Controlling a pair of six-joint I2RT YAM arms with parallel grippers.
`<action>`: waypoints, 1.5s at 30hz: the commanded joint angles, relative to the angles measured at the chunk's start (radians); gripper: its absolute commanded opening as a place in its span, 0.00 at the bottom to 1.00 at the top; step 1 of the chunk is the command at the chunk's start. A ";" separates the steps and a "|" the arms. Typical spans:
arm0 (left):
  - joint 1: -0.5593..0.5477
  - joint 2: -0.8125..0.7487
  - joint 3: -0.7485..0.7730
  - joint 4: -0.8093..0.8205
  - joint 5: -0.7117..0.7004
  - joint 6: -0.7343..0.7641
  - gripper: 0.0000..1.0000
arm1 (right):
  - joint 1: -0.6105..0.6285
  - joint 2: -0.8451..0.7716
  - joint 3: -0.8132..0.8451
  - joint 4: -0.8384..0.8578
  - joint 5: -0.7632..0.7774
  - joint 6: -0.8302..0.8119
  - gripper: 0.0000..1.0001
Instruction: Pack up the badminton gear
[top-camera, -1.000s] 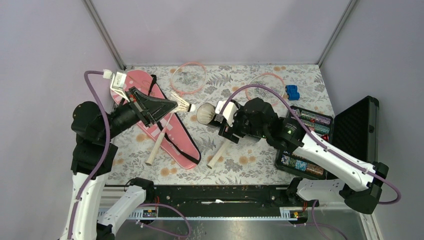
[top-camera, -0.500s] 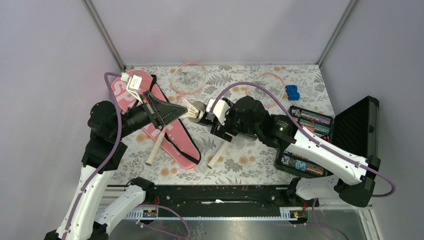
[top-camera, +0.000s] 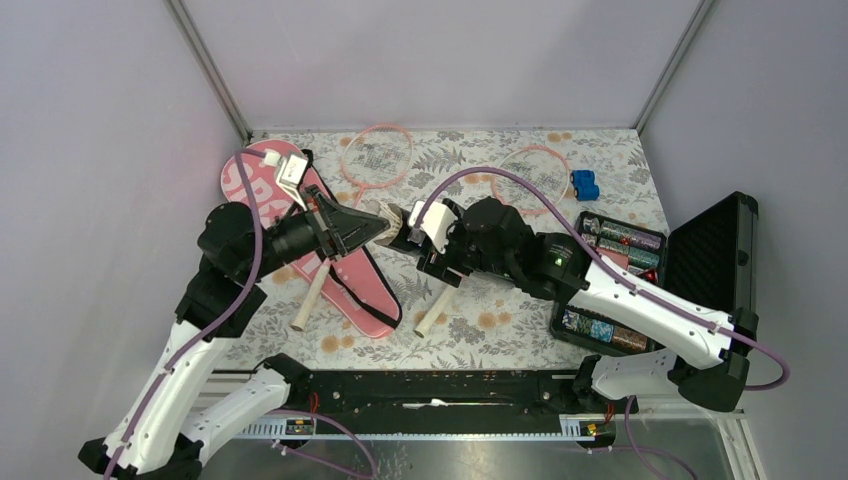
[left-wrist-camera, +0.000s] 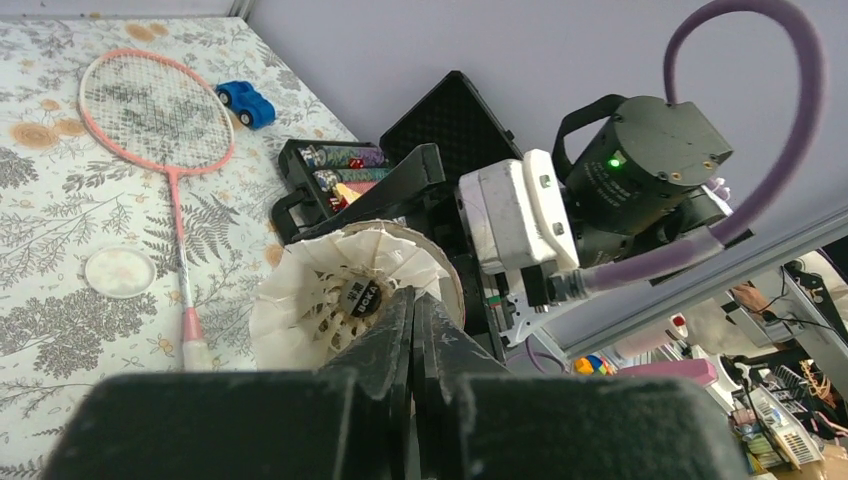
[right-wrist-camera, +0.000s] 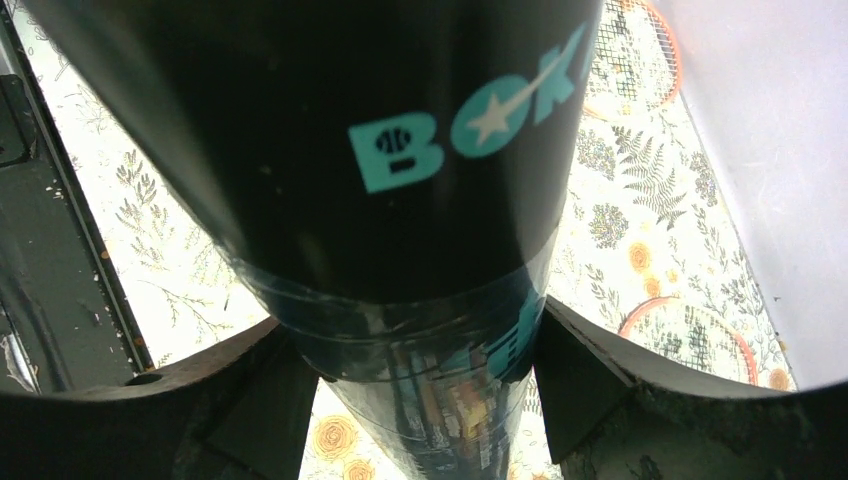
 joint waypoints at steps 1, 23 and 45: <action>-0.045 0.052 0.031 -0.004 -0.076 0.041 0.00 | 0.024 -0.046 0.056 0.085 0.011 0.004 0.28; -0.203 -0.026 0.159 -0.034 -0.282 -0.012 0.49 | 0.027 -0.233 -0.195 0.257 -0.045 -0.071 0.29; -0.202 0.096 0.168 -0.215 -0.234 0.169 0.66 | 0.027 -0.237 -0.135 0.226 -0.054 -0.066 0.31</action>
